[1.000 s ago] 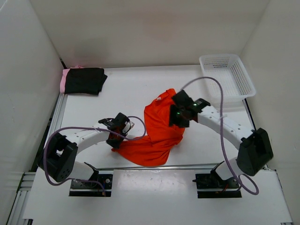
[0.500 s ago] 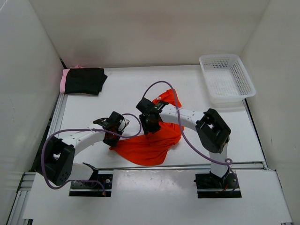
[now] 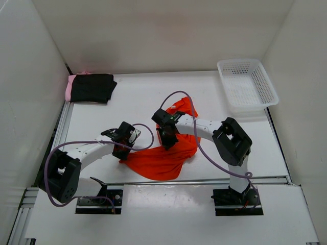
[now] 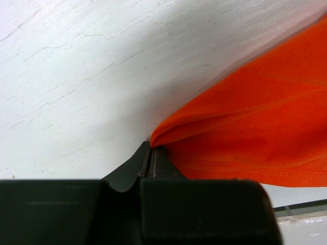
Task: Fold and stack the t-shirts
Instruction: Flatten out the tshirt
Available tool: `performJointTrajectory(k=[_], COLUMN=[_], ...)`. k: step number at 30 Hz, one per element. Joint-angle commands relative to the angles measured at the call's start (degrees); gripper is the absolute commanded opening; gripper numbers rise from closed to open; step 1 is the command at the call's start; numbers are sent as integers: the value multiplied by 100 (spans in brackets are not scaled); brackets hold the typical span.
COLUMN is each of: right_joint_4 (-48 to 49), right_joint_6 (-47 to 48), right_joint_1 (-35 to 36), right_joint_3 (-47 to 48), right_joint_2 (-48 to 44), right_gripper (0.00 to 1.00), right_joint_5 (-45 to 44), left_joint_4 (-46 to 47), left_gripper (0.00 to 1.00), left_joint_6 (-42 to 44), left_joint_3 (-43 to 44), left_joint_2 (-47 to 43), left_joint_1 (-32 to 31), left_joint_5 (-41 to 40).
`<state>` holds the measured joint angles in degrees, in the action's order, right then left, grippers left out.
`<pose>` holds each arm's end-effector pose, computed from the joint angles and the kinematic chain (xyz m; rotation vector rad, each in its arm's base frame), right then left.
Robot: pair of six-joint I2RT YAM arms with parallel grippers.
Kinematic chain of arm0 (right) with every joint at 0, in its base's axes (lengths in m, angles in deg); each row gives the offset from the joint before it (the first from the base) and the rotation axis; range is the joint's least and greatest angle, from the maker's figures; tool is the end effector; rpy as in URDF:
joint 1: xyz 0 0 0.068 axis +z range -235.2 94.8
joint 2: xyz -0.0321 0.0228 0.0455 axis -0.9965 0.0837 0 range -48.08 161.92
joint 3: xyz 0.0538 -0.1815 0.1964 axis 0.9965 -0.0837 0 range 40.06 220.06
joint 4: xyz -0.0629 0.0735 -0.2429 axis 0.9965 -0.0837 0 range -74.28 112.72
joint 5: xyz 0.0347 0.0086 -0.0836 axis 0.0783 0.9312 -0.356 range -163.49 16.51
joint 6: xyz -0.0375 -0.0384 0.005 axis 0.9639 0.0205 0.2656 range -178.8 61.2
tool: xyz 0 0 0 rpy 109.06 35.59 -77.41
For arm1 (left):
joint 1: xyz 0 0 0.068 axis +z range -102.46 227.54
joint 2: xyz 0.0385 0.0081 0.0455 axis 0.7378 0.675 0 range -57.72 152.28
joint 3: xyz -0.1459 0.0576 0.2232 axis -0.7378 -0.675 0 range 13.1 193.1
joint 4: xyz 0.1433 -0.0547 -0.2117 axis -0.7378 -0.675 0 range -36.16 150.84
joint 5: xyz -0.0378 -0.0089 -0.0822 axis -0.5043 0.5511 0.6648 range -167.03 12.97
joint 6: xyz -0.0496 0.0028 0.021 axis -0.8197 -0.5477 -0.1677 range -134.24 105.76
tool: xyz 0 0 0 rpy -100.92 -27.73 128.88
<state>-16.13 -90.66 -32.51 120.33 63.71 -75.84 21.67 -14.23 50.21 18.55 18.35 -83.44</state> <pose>0.2405 0.3134 0.1785 -0.5046 2.8016 0.2882 0.1828 -0.0977 0.1546 0.7188 2.8256 0.0830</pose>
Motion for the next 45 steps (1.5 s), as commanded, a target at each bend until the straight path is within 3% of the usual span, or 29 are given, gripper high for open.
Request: performJointTrajectory(k=[1,7,16,20,22,23,25,30,34,39,45], right_joint_4=[-79,-17,88,-44,-175,-245,-316,-63,395,396,203], right_joint_6=[-119,-548,-840,-901,-980,-980,-1033,-1174,-893,-769,-883], right_joint_1=[-153,-846,-3207,-4238,-4703,-4845,-5153,-4945,-4619,-3531,-3098], right_joint_3=[-222,-977,-3181,-3983,-4220,-4273,-4274,-4169,-3958,-3519,-2956], right_joint_2=[-394,-1456,-4232,-4789,-4737,-4684,-4597,-4859,-4763,-4018,-2936], right_gripper=[0,0,0,0,16,39,53,55,60,72,76], right_joint_5=[-19,-407,-662,-434,-380,-380,-319,-319,321,139,-116], left_joint_4=[59,59,7,-169,-371,-423,-538,-591,-591,-591,-591], left_gripper=[10,10,10,10,10,10,10,10,10,10,10], left_joint_6=[-1,-1,-1,-1,-1,-1,-1,-1,-1,-1,-1], left_joint_3=[-63,-63,314,631,859,921,1027,1089,1089,1036,983], left_joint_2=[-24,-77,-253,-385,-385,-385,-385,-323,-323,-323,-323], left_joint_1=[97,150,212,2,-51,-52,-104,-104,-104,-104,-104], left_joint_5=[-9,-263,-922,-1125,-994,-941,-861,-809,-756,-756,-756])
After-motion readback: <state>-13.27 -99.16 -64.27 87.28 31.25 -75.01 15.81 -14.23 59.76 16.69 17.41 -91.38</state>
